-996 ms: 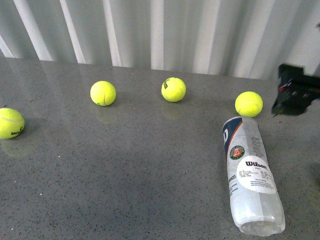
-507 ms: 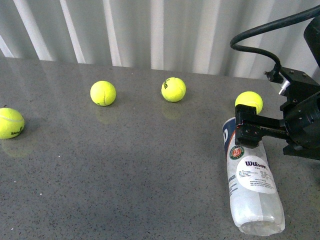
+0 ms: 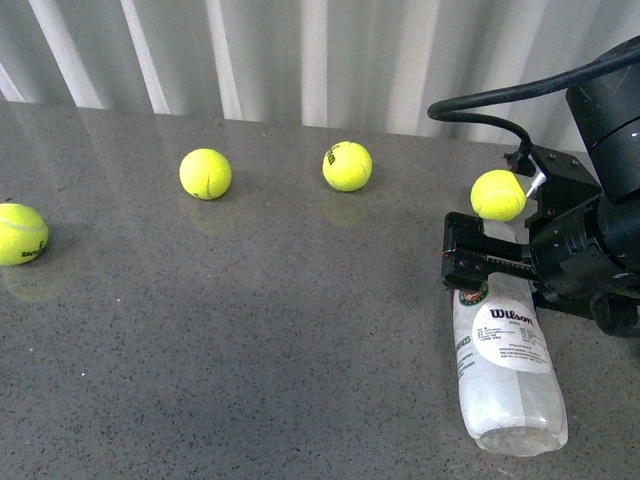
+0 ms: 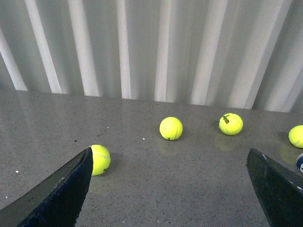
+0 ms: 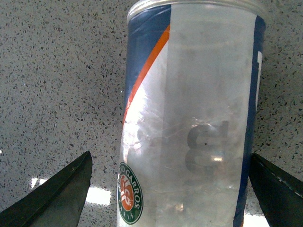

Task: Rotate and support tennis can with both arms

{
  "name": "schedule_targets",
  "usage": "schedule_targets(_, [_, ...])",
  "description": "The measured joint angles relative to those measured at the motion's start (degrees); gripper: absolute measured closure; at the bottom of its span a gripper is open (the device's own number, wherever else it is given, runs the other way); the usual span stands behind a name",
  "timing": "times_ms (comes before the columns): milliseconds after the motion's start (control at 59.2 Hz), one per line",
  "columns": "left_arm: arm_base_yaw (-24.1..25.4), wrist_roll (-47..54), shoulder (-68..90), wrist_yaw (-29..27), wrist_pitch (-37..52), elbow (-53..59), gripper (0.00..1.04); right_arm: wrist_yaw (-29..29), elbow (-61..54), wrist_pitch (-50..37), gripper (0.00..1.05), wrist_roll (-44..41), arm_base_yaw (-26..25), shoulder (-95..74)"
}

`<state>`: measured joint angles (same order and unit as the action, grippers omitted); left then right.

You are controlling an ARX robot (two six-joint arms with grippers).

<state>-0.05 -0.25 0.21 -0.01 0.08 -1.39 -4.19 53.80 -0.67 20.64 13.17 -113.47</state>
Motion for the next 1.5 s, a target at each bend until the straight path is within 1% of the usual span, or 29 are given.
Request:
schedule_targets(372, [0.00, 0.00, 0.00, 0.00, 0.00, 0.00, 0.07, 0.22, -2.19, -1.84, 0.07, 0.15, 0.13, -0.59])
schedule_targets(422, [0.00, 0.00, 0.00, 0.00, 0.00, 0.00, 0.07, 0.26, -2.23, -1.86, 0.13, 0.11, 0.11, -0.59])
schedule_targets(507, [0.00, 0.00, 0.00, 0.00, 0.00, 0.00, 0.07, 0.46, -2.23, -1.86, 0.27, -0.20, 0.11, -0.59])
schedule_targets(557, [0.00, 0.00, 0.00, 0.00, 0.00, 0.00, 0.07, 0.63, -2.32, -1.86, 0.33, -0.50, 0.11, -0.59])
schedule_targets(574, [0.00, 0.00, 0.00, 0.00, 0.00, 0.00, 0.07, 0.63, -2.40, -1.86, 0.38, -0.61, 0.11, -0.59])
schedule_targets(608, [0.00, 0.00, 0.00, 0.00, 0.00, 0.00, 0.07, 0.66, -2.51, -1.86, 0.43, -0.76, 0.09, -0.59])
schedule_targets(844, [0.00, 0.00, 0.00, 0.00, 0.00, 0.00, 0.07, 1.36, -2.60, -1.53, 0.67, -1.60, 0.00, -0.07])
schedule_targets(1098, [0.00, 0.00, 0.00, 0.00, 0.00, 0.00, 0.07, 2.62, -2.69, -0.52, 0.83, -2.82, 0.11, 2.10])
schedule_targets(1216, [0.00, 0.00, 0.00, 0.00, 0.00, 0.00, 0.07, 3.78, -2.97, -0.31, 0.86, -4.02, 0.61, 3.98])
schedule_targets(1300, [0.00, 0.00, 0.00, 0.00, 0.00, 0.00, 0.07, 6.60, -3.15, -0.24, 0.91, -6.60, 1.70, 6.10])
schedule_targets(1385, [0.00, 0.00, 0.00, 0.00, 0.00, 0.00, 0.07, 7.76, -3.54, -0.57, 0.93, -8.94, 2.60, 7.72])
schedule_targets(1503, [0.00, 0.00, -0.02, 0.00, 0.00, 0.00, 0.07, 11.78, -4.81, -2.45, 0.95, -14.49, 4.35, 10.21])
